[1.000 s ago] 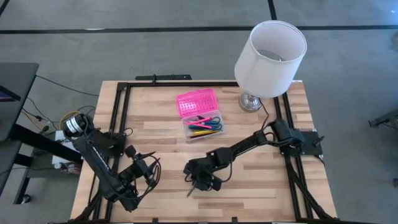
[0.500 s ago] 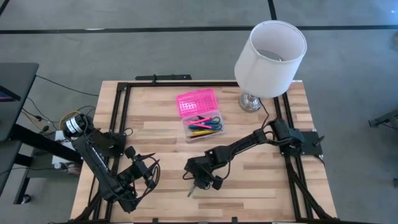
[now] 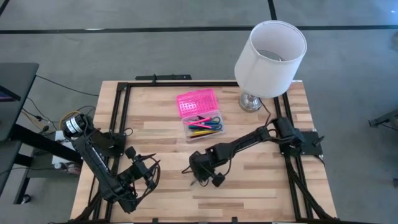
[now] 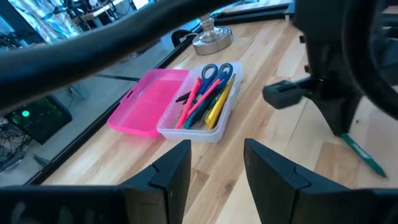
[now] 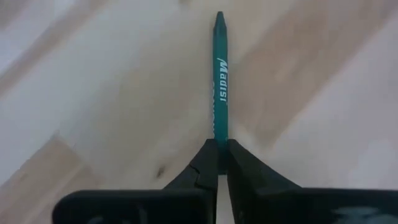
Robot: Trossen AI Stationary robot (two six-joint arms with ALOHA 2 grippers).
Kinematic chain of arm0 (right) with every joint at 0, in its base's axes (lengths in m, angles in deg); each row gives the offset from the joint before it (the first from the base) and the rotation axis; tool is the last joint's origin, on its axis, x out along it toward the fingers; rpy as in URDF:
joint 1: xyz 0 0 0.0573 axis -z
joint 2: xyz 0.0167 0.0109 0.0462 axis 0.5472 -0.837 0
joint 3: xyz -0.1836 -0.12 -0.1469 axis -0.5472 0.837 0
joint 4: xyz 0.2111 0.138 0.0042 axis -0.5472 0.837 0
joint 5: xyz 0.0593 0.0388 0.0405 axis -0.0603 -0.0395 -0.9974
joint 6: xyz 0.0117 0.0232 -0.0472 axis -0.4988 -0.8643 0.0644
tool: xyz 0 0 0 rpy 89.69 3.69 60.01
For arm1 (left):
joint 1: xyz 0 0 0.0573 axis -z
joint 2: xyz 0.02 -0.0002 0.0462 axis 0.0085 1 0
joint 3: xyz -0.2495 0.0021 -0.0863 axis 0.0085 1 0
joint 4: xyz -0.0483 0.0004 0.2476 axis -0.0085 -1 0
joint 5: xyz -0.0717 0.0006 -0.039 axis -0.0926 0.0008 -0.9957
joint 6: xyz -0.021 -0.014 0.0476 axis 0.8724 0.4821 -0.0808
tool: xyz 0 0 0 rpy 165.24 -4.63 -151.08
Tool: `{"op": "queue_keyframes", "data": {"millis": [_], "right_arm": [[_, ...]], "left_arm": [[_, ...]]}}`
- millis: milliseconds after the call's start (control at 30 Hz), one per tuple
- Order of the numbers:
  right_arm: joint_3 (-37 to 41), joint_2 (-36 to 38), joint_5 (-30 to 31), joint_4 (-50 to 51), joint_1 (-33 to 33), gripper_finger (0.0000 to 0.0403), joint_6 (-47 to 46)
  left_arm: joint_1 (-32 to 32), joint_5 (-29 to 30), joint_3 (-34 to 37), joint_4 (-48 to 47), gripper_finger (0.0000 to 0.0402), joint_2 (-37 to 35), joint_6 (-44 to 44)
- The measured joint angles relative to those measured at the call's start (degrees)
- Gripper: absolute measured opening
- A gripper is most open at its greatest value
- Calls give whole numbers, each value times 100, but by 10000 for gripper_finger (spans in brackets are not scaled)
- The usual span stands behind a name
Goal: Pick & place school supplies into a supply box
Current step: Put the green crayon into the pink supply box
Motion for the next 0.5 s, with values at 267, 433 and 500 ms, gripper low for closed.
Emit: {"op": "queue_keyframes", "data": {"millis": [267,433,500], "right_arm": [[24,217,-5,1784,122,5,-1588],[-1,215,-71,1919,157,20,-2034],[-1,210,-68,1908,155,33,-2086]], "left_arm": [[1,242,60,40,143,0,-123],[2,284,246,234,143,0,-122],[2,285,338,319,143,0,-120]]}}
